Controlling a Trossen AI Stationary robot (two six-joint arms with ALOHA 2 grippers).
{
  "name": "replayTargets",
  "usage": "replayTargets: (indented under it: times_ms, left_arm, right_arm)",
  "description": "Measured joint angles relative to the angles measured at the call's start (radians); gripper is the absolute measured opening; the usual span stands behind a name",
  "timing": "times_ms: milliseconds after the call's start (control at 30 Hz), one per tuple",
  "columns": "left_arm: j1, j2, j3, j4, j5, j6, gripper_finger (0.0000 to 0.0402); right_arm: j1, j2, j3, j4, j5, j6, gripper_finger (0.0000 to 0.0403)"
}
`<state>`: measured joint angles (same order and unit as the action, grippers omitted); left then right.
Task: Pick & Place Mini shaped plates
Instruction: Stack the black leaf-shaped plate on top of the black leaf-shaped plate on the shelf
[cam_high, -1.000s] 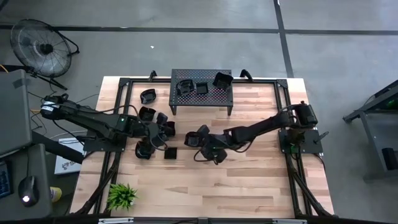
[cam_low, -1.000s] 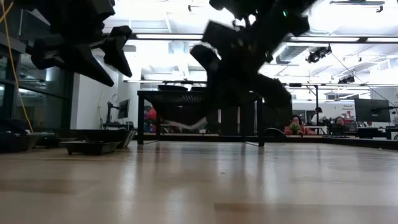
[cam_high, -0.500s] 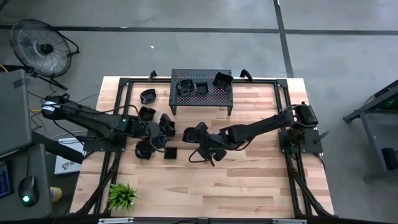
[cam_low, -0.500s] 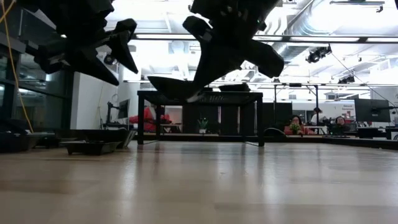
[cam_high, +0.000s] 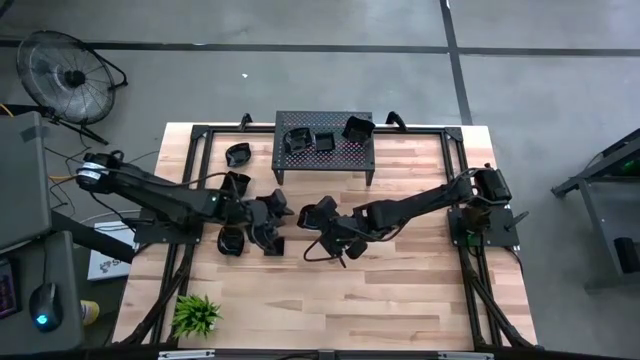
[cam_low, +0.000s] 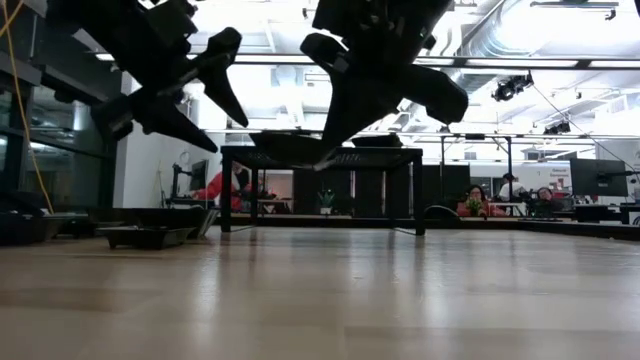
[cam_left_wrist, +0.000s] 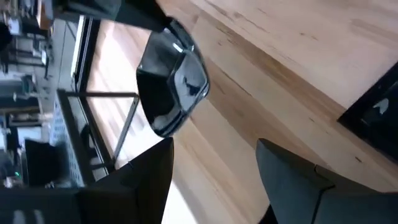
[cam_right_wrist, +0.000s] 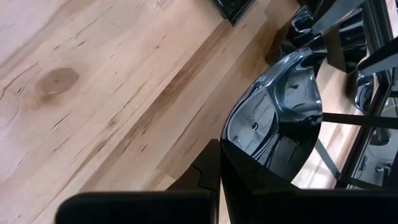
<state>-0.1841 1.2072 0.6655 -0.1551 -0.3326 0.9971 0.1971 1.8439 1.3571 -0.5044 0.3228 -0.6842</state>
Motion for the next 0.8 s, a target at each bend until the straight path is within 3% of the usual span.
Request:
replayTargets:
  times_ms: [267, 467, 800]
  left_arm:
    - [-0.062, 0.071, 0.000, 0.091, -0.046, 0.122, 0.0223]
    - [-0.087, 0.094, 0.000, 0.123, -0.099, 0.133, 0.0223]
    - [-0.085, 0.094, 0.001, 0.164, -0.096, 0.154, 0.0223]
  right_arm:
    - [-0.007, 0.000, 0.000, 0.000, -0.007, 0.004, 0.0000]
    - [-0.015, 0.000, 0.000, 0.001, -0.015, 0.005, 0.0000]
    - [-0.014, 0.000, 0.000, 0.019, -0.048, 0.005, 0.0000]
